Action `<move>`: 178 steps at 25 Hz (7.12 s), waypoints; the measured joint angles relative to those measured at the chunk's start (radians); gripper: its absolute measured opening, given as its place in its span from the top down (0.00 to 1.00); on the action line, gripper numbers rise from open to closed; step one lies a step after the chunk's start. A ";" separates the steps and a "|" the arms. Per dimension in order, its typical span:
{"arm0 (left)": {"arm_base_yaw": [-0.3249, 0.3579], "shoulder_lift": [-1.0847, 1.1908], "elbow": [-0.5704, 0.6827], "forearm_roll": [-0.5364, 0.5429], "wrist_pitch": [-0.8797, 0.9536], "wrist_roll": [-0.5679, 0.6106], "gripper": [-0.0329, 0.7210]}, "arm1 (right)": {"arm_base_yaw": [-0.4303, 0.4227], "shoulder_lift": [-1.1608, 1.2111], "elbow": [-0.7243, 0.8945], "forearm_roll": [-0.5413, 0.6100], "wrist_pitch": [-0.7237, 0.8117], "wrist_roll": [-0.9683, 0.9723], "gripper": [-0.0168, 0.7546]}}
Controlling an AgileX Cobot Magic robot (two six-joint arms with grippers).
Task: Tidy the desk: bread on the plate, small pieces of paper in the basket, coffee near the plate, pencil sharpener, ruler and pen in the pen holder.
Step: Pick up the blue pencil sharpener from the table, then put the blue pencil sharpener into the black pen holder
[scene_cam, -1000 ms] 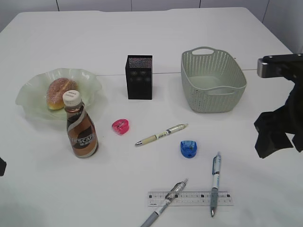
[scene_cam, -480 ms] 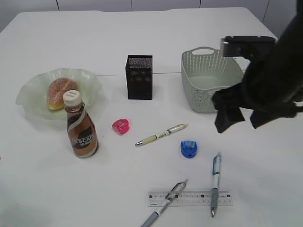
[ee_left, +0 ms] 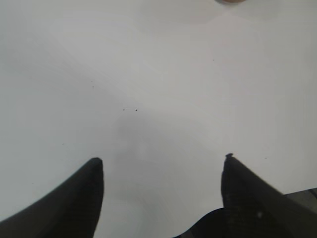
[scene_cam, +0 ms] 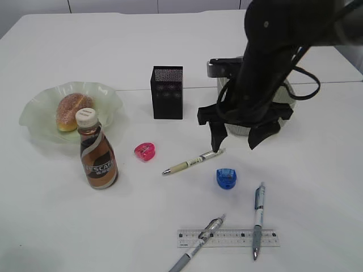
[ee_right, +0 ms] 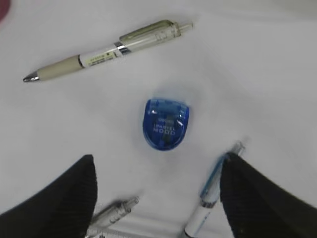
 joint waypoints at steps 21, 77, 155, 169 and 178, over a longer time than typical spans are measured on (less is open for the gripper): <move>0.000 0.000 0.000 0.000 0.005 0.000 0.24 | 0.000 0.267 -0.105 -0.002 0.054 0.033 0.25; 0.000 0.000 0.000 -0.032 0.089 0.000 0.24 | -0.153 0.115 -0.343 -0.198 -0.085 0.083 0.56; 0.000 0.000 -0.002 0.010 0.092 0.000 0.28 | -0.019 0.500 -0.805 0.111 -0.316 -0.007 0.37; 0.000 0.000 -0.002 -0.003 0.027 0.000 0.28 | -0.006 0.500 -1.094 0.062 0.212 -0.062 0.38; 0.000 0.000 -0.002 -0.004 0.024 0.000 0.28 | 0.096 0.500 -1.023 0.038 0.214 -0.092 0.38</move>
